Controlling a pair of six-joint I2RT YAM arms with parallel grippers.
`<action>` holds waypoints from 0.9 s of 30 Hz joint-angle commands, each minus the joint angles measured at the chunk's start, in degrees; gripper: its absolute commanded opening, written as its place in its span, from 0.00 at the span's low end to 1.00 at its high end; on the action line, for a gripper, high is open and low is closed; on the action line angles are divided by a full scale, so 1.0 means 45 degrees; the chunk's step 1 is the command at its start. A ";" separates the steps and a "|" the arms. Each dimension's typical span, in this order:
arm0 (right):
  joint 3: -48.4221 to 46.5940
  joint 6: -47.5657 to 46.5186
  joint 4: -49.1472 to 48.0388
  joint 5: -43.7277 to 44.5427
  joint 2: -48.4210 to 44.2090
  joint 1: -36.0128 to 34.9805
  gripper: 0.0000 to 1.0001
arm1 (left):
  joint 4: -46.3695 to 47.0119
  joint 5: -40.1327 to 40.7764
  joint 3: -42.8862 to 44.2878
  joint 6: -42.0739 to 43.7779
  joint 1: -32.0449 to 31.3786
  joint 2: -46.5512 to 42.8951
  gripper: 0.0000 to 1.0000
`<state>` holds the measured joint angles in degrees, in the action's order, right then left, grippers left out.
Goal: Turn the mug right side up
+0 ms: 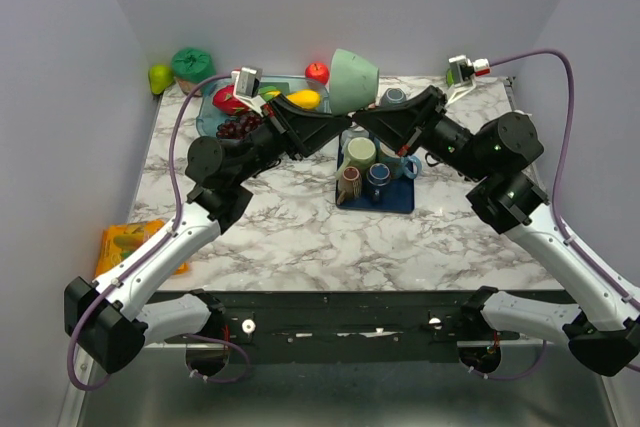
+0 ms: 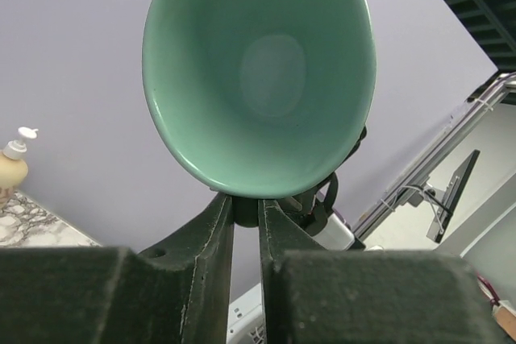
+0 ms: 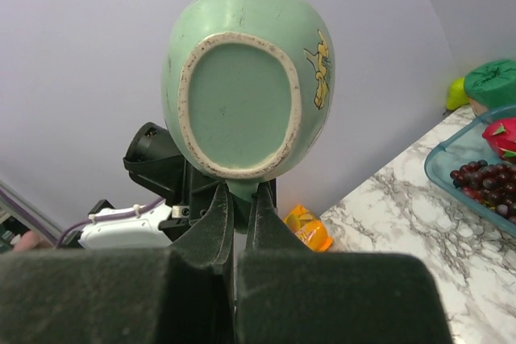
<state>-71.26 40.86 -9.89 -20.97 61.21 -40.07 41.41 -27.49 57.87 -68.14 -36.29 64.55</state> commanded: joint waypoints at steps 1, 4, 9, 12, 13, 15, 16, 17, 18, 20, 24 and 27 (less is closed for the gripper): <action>0.0289 -0.0154 -0.0810 -0.0359 0.0011 -0.0430 0.01 | -0.0041 0.0756 0.0676 0.0298 -0.0157 0.0166 0.25; 0.0406 -0.0446 -0.0830 -0.0164 0.0050 -0.0684 0.01 | -0.0138 0.0814 0.0832 0.0318 -0.0177 0.0283 0.27; 0.0563 -0.0799 -0.0615 0.0246 0.0089 -0.1016 0.01 | -0.0159 0.1224 0.0852 0.0298 -0.0197 0.0303 0.27; 0.0738 -0.0818 -0.0634 0.0383 0.0108 -0.1055 0.01 | -0.0003 0.1244 0.0871 0.0201 -0.0216 0.0361 0.27; 0.0758 -0.0819 -0.0596 0.0402 0.0109 -0.1075 0.01 | 0.0133 0.1245 0.0852 0.0201 -0.0216 0.0362 0.27; 0.0797 -0.0799 -0.0556 0.0461 0.0167 -0.1134 0.01 | 0.0348 0.1206 0.0832 0.0123 -0.0216 0.0420 0.12; 0.0817 -0.0799 -0.0421 0.0539 0.0187 -0.1134 0.01 | 0.0368 0.1244 0.0832 0.0161 -0.0216 0.0420 0.04; 0.0856 -0.0799 -0.0361 0.0636 0.0167 -0.1114 0.01 | 0.0291 0.1283 0.0794 0.0200 -0.0216 0.0362 0.00; 0.0875 -0.0799 -0.0283 0.0830 0.0148 -0.1114 0.01 | 0.0252 0.1342 0.0755 0.0278 -0.0216 0.0304 0.00; 0.0954 -0.0799 0.0067 0.1104 0.0070 -0.1133 0.01 | 0.0018 0.1614 0.0599 0.0629 -0.0216 0.0070 0.00; 0.1343 -0.0741 0.0751 0.2487 -0.0300 -0.1133 0.02 | -0.1287 0.2180 0.0656 0.1526 -0.0197 -0.0360 0.00; 0.1617 -0.0682 0.1259 0.3328 -0.0515 -0.1114 0.15 | -0.3006 0.2669 0.0968 0.2659 -0.0216 -0.0711 0.00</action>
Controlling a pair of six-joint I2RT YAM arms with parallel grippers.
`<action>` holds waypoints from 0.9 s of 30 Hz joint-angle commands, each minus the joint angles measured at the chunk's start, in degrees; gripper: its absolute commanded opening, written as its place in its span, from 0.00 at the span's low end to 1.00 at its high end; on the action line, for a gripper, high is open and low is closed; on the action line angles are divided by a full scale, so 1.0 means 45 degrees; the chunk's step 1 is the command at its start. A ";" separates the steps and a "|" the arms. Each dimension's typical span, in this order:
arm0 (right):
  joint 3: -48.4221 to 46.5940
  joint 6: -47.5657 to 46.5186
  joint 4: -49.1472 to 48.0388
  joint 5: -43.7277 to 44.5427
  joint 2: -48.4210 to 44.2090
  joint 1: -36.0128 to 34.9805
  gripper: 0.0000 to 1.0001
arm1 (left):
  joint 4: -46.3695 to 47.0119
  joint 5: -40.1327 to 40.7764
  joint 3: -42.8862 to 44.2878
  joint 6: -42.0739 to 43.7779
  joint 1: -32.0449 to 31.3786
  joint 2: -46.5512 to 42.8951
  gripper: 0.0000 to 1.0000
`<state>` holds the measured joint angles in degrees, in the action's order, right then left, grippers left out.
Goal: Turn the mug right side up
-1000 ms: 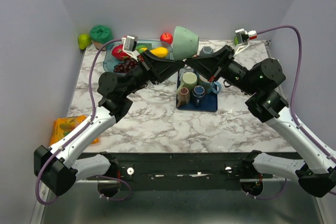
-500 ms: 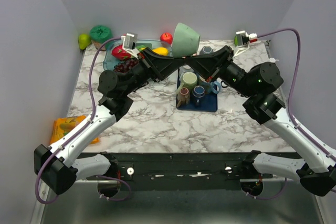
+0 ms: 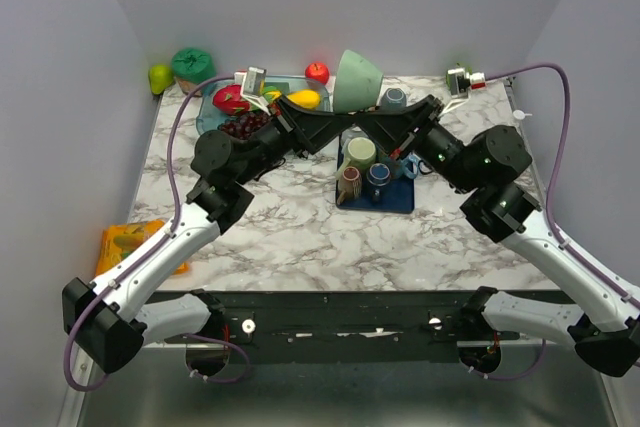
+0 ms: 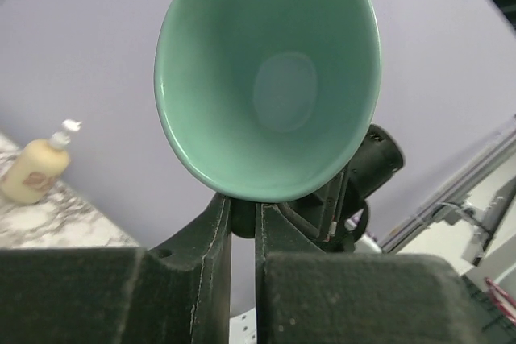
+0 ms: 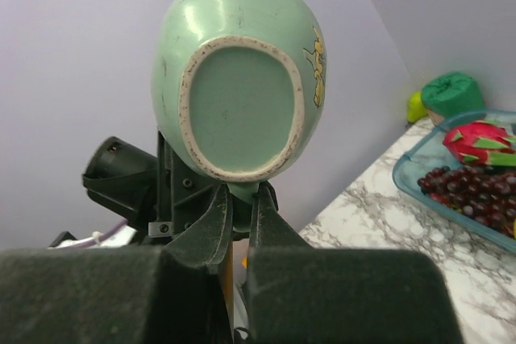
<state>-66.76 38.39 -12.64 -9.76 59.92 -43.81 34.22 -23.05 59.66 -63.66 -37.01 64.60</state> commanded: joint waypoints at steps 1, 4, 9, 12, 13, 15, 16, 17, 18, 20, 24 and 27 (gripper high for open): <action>0.0656 -0.0114 0.2008 0.0995 -0.0249 -0.0283 0.21 | -0.2418 0.1858 0.0667 0.1937 -0.0036 -0.0800 0.00; 0.0753 0.0042 0.2710 0.1601 -0.0385 -0.0283 0.51 | -0.3827 0.2464 0.0766 0.2816 -0.0036 -0.1171 0.00; 0.1280 0.0433 0.3336 0.2809 -0.0717 -0.0303 0.75 | -0.6466 0.3944 0.1273 0.4358 -0.0056 -0.1464 0.00; 0.1554 0.0706 0.3960 0.3629 -0.1088 -0.0283 0.79 | -0.8730 0.5020 0.1702 0.5627 -0.0017 -0.1562 0.00; 0.1748 0.0765 0.4330 0.3846 -0.1205 -0.0303 0.80 | -0.9897 0.6068 0.1781 0.6288 -0.0036 -0.1601 0.00; 0.1906 0.0863 0.4799 0.4469 -0.1459 -0.0283 0.82 | -1.0997 0.7167 0.1762 0.6897 -0.0036 -0.1717 0.00; 0.1984 0.0921 0.5285 0.4686 -0.1538 -0.0303 0.82 | -1.2008 0.8236 0.1704 0.7171 -0.0036 -0.1738 0.00; 0.2042 0.0883 0.5522 0.4901 -0.1596 -0.0284 0.84 | -1.2404 0.8711 0.1607 0.7580 -0.0036 -0.1796 0.00; 0.2082 0.0863 0.5757 0.5328 -0.1713 -0.0283 0.86 | -1.2737 0.9160 0.1277 0.7816 -0.0036 -0.1951 0.00; 0.2043 0.0747 0.6557 0.5818 -0.1831 -0.0283 0.92 | -1.3617 1.0543 0.0885 0.8187 -0.0056 -0.2128 0.00; 0.1557 0.0319 0.8160 0.7576 -0.1578 -0.0303 1.00 | -1.4322 1.2268 -0.0538 0.8364 -0.0036 -0.2615 0.00; 0.1380 -0.0463 0.8435 0.7696 -0.1246 -0.0283 1.00 | -1.4459 1.3107 -0.1339 0.8326 -0.0036 -0.2734 0.00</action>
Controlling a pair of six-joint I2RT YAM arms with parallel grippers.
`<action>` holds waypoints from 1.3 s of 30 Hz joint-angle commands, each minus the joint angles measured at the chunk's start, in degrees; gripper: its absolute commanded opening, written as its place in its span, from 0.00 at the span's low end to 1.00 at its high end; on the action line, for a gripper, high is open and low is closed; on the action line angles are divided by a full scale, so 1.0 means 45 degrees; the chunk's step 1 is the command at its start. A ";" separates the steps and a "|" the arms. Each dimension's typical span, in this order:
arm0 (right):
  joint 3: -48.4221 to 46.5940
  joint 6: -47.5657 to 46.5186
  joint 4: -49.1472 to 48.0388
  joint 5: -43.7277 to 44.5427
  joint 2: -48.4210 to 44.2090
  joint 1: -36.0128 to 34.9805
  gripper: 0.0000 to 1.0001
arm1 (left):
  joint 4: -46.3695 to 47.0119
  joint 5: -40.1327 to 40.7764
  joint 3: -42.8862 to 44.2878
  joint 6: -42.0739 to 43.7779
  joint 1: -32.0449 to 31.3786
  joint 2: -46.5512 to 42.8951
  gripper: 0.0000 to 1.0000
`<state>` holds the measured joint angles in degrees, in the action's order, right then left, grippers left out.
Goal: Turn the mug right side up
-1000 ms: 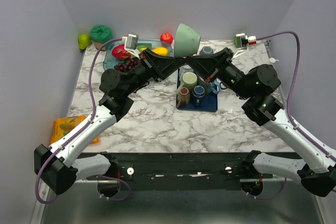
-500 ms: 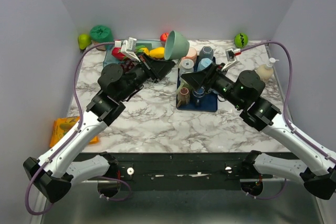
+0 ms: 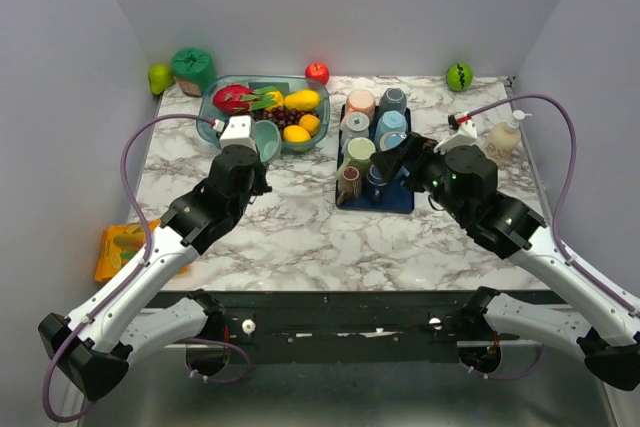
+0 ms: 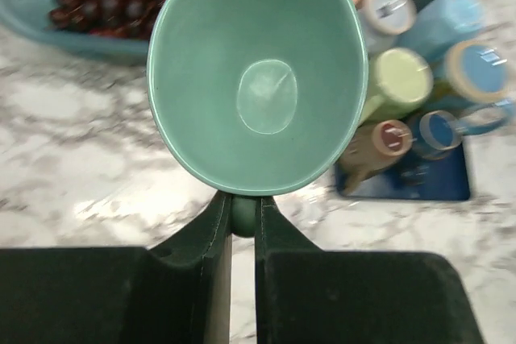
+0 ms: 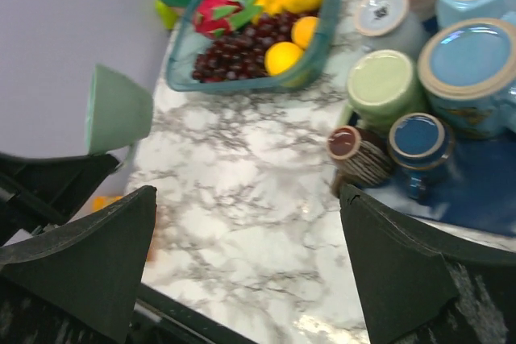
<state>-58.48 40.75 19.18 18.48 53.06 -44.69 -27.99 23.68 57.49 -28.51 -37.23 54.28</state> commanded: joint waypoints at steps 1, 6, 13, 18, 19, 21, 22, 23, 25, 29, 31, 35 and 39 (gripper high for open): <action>-0.0481 -0.1067 0.1402 0.1440 0.0396 -0.0089 1.00 | -0.0636 0.2880 -0.1037 0.0400 0.0051 -0.0422 0.00; -0.0481 -0.0990 0.1480 0.1266 0.0787 -0.0089 1.00 | -0.0363 0.3194 -0.2207 -0.0245 0.0480 -0.0033 0.00; -0.0286 -0.0814 0.1578 0.0816 0.1275 -0.0070 1.00 | 0.1000 0.1166 -0.3322 -0.1418 0.3369 0.1042 0.00; -0.0150 -0.0912 0.1695 0.0640 0.1510 -0.0089 1.00 | 0.1787 0.0502 -0.3638 -0.1689 0.4851 0.2366 0.00; -0.0149 -0.0912 0.1714 0.0601 0.1626 -0.0070 1.00 | 0.1709 0.0344 -0.3597 -0.1827 0.5127 0.2603 0.00; -0.0130 -0.0951 0.1754 0.0562 0.1724 -0.0070 1.00 | 0.1824 -0.0006 -0.3635 -0.1984 0.5421 0.3091 0.00; -0.0091 -0.0951 0.1773 0.0542 0.1764 -0.0070 1.00 | 0.2018 -0.0144 -0.3655 -0.2100 0.5751 0.3229 0.00; -0.0071 -0.0931 0.1773 0.0561 0.1880 -0.0070 1.00 | 0.2117 -0.0203 -0.3675 -0.2121 0.5832 0.3404 0.00; -0.0052 -0.0931 0.1773 0.0542 0.1998 -0.0050 1.00 | 0.2215 -0.0243 -0.3578 -0.2121 0.6008 0.3893 0.00; 0.0026 -0.0775 0.1754 0.0483 0.2330 -0.0050 1.00 | 0.2197 0.0321 -0.3363 -0.1906 0.6008 0.4830 0.00; 0.0007 -0.0794 0.1773 0.0464 0.2584 -0.0050 1.00 | 0.1905 0.0751 -0.3110 -0.1770 0.6008 0.5494 0.00; 0.0143 -0.0794 0.1792 0.0561 0.2935 -0.0031 1.00 | 0.2098 0.1085 -0.3011 -0.1711 0.6008 0.6159 0.00; 0.0007 -0.0853 0.2202 0.0542 0.3404 0.0048 1.00 | 0.1943 0.0929 -0.2895 -0.1848 0.6067 0.6628 0.43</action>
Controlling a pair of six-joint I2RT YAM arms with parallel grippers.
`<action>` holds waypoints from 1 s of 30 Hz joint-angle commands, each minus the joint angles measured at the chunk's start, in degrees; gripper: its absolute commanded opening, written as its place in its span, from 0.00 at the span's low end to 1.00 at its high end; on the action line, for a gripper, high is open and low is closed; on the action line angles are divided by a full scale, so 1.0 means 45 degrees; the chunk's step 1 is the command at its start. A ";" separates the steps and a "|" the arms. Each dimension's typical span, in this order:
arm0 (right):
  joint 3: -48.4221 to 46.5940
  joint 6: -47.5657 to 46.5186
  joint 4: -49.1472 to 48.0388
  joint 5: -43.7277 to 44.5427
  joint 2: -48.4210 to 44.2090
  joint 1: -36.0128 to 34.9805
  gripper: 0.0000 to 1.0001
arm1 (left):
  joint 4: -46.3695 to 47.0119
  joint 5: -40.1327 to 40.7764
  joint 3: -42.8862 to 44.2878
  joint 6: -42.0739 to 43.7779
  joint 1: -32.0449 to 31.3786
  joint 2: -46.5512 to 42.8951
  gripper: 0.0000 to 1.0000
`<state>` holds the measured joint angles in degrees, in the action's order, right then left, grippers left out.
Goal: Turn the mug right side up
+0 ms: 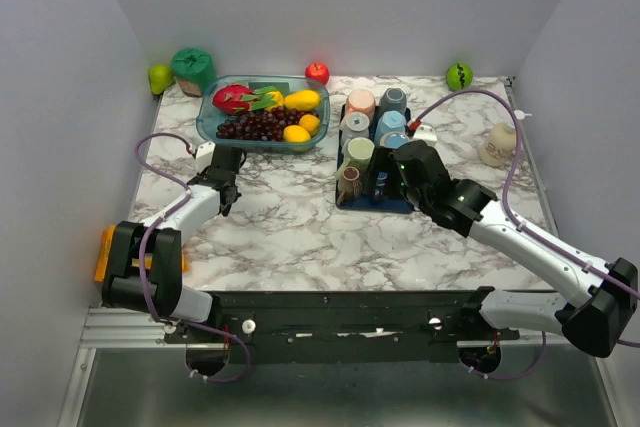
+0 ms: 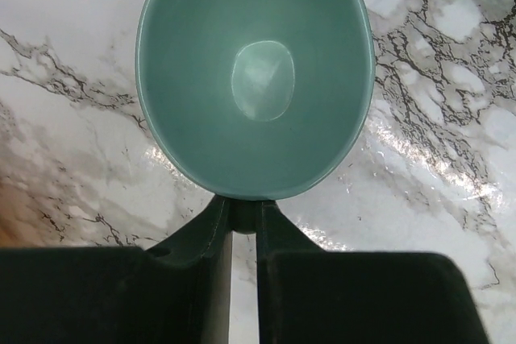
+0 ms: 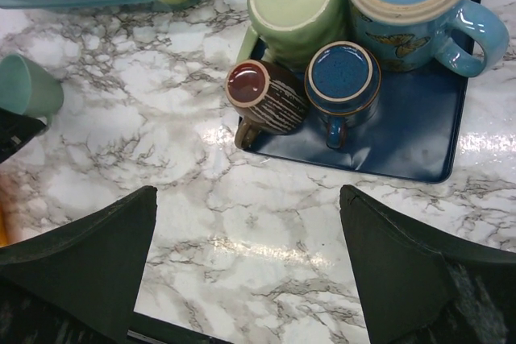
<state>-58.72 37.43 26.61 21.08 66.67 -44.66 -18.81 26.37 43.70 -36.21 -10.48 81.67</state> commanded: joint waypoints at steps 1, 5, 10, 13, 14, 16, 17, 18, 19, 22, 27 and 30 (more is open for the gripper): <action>0.0002 -0.0115 0.0667 0.0022 0.0591 0.0043 1.00 | -0.0175 0.0331 0.0210 -0.0254 0.0122 0.0562 0.48; -0.0271 -0.0192 0.1253 0.0119 0.1041 0.0101 1.00 | -0.0546 0.0507 0.0249 -0.0469 0.0122 0.0193 0.68; -0.0506 -0.0641 0.1528 0.0393 0.1257 0.0121 1.00 | -0.1170 0.0313 0.0366 -0.0626 0.0103 -0.1154 0.80; -0.0681 -0.1226 0.1528 0.0316 0.1550 0.0160 1.00 | -0.2010 0.0117 0.0678 -0.0587 0.0083 -0.2383 0.87; -0.0798 -0.1479 0.1528 0.0277 0.1628 0.0141 1.00 | -0.2457 -0.0058 0.0776 -0.0568 0.0083 -0.2696 0.89; -0.0877 -0.1637 0.1528 0.0218 0.2037 0.0160 1.00 | -0.2850 -0.0292 0.1107 -0.0431 0.0083 -0.3673 0.96; -0.0955 -0.1677 0.1547 0.0198 0.2194 0.0160 1.00 | -0.3142 -0.0506 0.1186 -0.0392 0.0083 -0.3966 0.98; -0.1033 -0.1716 0.1547 0.0121 0.2350 0.0179 1.00 | -0.3222 -0.0741 0.1303 -0.0295 0.0064 -0.4530 0.99; -0.1091 -0.1678 0.1547 0.0197 0.2699 0.0160 0.99 | -0.3261 -0.0956 0.1362 -0.0178 0.0063 -0.4787 0.99; -0.1170 -0.1034 0.1684 0.0529 0.3267 0.0160 0.97 | -0.2911 -0.2497 0.1382 0.0407 0.0063 -0.5569 0.99; -0.1326 0.0116 0.1917 0.1485 0.4615 0.0199 0.81 | -0.2150 -0.4471 0.1441 0.0838 0.0063 -0.6097 0.99; -0.1560 0.0547 0.2152 0.2150 0.5395 0.0296 0.70 | -0.1817 -0.5155 0.1499 0.0877 0.0063 -0.6137 0.99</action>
<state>-63.05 35.48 33.56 24.64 87.26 -44.12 -29.56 11.05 49.28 -34.26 -10.20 54.96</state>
